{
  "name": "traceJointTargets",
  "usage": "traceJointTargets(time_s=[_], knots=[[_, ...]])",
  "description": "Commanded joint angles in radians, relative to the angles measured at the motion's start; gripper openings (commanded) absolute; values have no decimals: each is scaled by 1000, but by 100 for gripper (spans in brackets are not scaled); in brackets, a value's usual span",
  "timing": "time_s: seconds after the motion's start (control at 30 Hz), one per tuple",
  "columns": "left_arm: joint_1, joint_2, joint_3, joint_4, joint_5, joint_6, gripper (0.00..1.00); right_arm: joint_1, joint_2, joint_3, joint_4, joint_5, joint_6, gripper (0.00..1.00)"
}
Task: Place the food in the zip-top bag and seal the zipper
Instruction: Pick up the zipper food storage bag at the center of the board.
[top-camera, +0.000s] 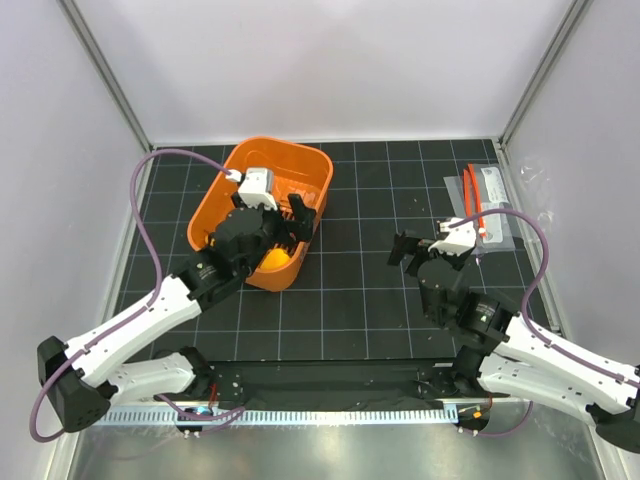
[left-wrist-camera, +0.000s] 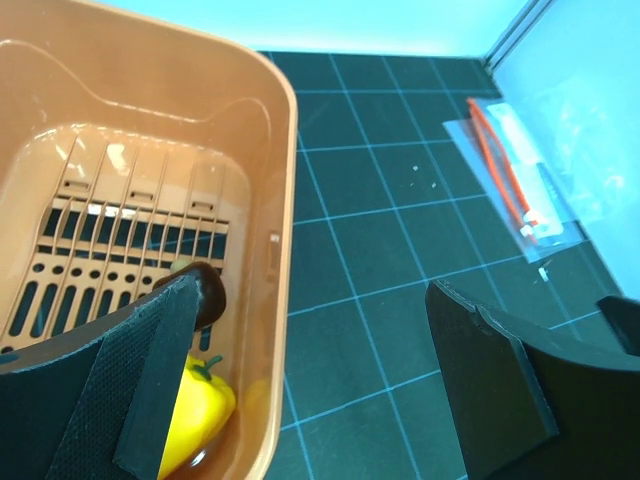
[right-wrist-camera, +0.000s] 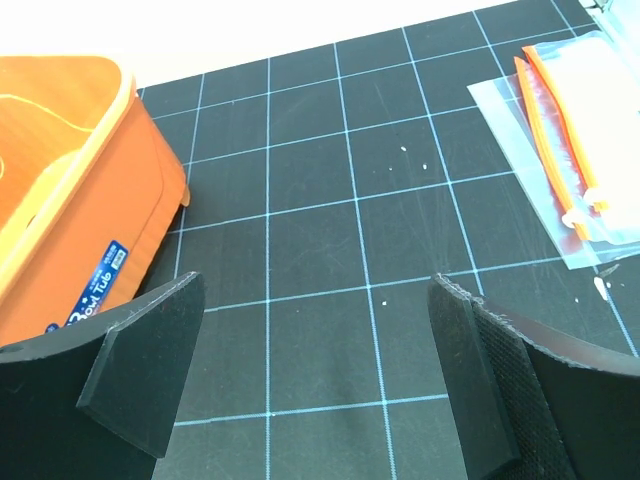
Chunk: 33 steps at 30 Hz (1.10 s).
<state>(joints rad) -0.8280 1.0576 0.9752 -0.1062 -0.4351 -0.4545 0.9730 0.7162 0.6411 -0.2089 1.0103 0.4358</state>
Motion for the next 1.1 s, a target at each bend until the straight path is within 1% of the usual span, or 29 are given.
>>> traceJointTargets(time_s=[0.0, 0.1, 0.13, 0.2, 0.23, 0.27, 0.3, 0.33, 0.37, 0.4, 0.43, 0.47, 0.5, 0.53, 0.6, 0.63, 0.73, 0.77, 0.87, 0.93, 0.97, 1.0, 1.03, 1.07], knots=[[3, 7, 37, -16, -19, 28, 100, -3, -20, -4, 43, 40, -25, 100], [4, 30, 66, -59, -42, 24, 100, -48, 31, 23, 39, 28, -28, 100], [6, 39, 88, -76, -51, 20, 100, -130, 60, 46, -10, 21, -14, 100], [4, 56, 102, -107, -66, 17, 100, -251, 139, 94, -38, -96, 24, 100], [4, 58, 103, -110, -68, 13, 100, -366, 167, 104, -46, -161, 38, 100], [6, 56, 105, -110, -67, 11, 100, -429, 192, 112, -47, -214, 49, 100], [6, 56, 103, -112, -68, 5, 100, -477, 268, 139, -50, -289, 60, 99], [7, 55, 103, -113, -68, 2, 100, -566, 307, 158, -59, -318, 66, 97], [7, 53, 103, -118, -68, -3, 100, -606, 356, 208, -66, -341, 64, 95], [9, 59, 114, -125, -65, -13, 100, -641, 444, 239, -78, -364, 63, 91], [10, 67, 121, -138, -65, -21, 100, -686, 494, 271, -108, -372, 61, 86], [10, 76, 147, -168, -63, -27, 100, -764, 532, 325, -116, -393, 64, 75], [12, 87, 158, -184, -59, -41, 100, -807, 567, 347, -121, -429, 63, 71], [12, 106, 166, -203, -54, -46, 100, -838, 639, 368, -116, -438, 58, 68], [12, 123, 174, -208, -44, -59, 100, -891, 707, 428, -127, -423, 40, 68], [12, 137, 174, -199, -18, -73, 100, -896, 768, 449, -129, -376, 20, 68], [12, 165, 190, -204, 39, -87, 100, -901, 873, 555, -164, -268, -46, 66], [12, 179, 195, -207, 47, -90, 100, -904, 932, 596, -165, -251, -77, 65], [13, 182, 185, -204, 77, -125, 100, -921, 1032, 650, -132, -237, -141, 63], [12, 179, 159, -146, 110, -153, 100, -922, 1084, 678, -94, -228, -219, 64], [13, 174, 120, -80, 165, -185, 100, -930, 1136, 716, -86, -210, -251, 64], [12, 179, 106, -79, 202, -194, 100, -930, 1160, 739, -87, -207, -261, 64], [10, 186, 90, -32, 229, -205, 100, -944, 1180, 759, -90, -219, -272, 63], [10, 202, 91, -18, 271, -216, 100, -951, 1200, 790, -86, -236, -281, 62]])
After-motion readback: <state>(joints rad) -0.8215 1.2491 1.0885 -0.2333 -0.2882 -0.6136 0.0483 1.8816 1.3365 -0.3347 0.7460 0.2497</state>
